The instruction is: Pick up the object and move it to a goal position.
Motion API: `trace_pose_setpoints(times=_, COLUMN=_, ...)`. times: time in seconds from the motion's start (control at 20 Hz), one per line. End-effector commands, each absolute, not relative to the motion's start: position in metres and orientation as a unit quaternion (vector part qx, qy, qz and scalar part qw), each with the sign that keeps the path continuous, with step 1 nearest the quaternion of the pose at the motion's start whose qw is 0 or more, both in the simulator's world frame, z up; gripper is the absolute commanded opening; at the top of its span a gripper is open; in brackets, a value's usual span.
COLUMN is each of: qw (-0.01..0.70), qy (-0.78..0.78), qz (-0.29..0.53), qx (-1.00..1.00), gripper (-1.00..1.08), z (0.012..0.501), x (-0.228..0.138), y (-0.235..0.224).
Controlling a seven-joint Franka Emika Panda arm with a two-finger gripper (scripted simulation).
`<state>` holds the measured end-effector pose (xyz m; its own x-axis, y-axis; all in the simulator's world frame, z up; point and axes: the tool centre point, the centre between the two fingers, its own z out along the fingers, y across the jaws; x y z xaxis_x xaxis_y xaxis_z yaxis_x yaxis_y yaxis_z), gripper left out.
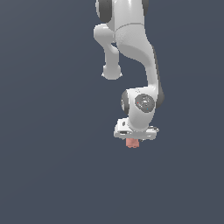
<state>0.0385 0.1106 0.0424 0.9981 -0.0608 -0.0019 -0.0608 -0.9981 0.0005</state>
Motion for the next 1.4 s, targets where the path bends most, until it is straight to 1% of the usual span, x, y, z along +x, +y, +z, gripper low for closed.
trace_pose_setpoints(times=0.0, qw=0.0, qy=-0.03, qz=0.0, qx=1.0, gripper=1.0, z=0.042, x=0.04, y=0.111)
trace_pose_setpoints(times=0.05, qw=0.0, qy=-0.03, qz=0.0, qx=1.0, gripper=-1.0, z=0.042, x=0.04, y=0.111)
trace_pose_setpoints(times=0.6, qw=0.0, qy=-0.031, qz=0.001, qx=1.0, gripper=-1.0, z=0.044, x=0.041, y=0.11)
trace_pose_setpoints(times=0.8, qw=0.0, qy=-0.031, qz=0.001, qx=1.0, gripper=-1.0, z=0.047, x=0.039, y=0.103)
trace_pose_setpoints(times=1.05, qw=0.0, qy=-0.031, qz=0.001, qx=1.0, gripper=-1.0, z=0.057, x=0.033, y=0.077)
trace_pose_setpoints(times=1.35, qw=0.0, qy=-0.031, qz=0.001, qx=1.0, gripper=-1.0, z=0.08, x=0.02, y=0.022)
